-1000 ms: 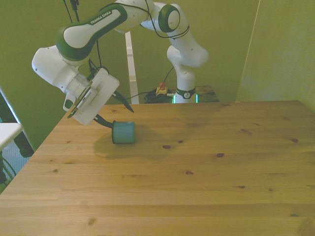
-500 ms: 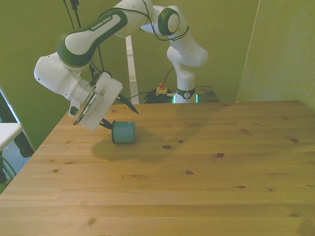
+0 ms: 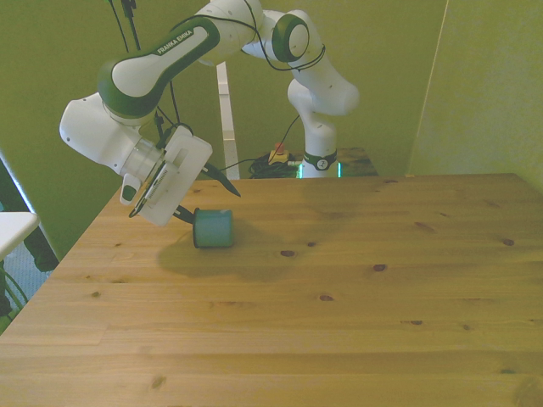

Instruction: Flip the mug upright

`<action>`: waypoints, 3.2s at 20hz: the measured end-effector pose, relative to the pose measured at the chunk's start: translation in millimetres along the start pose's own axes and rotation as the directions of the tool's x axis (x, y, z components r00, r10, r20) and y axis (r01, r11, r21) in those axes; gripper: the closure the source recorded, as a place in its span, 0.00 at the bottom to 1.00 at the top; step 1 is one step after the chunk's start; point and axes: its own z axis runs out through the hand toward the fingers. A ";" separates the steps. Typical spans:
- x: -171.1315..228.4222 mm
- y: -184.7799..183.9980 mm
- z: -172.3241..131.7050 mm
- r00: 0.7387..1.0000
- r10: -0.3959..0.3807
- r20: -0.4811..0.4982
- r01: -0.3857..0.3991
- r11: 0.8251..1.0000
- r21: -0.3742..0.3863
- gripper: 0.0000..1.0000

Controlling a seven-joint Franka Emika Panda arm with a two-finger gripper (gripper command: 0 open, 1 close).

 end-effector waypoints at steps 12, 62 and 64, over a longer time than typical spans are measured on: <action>3.5 -0.2 -3.0 1.000 -0.004 0.002 0.004 1.000 -0.004 1.00; -79.1 -226.3 66.4 0.857 -0.240 -0.456 -0.060 0.832 -0.551 1.00; -77.5 -230.4 82.4 0.840 -0.253 -0.480 -0.087 0.810 -0.580 1.00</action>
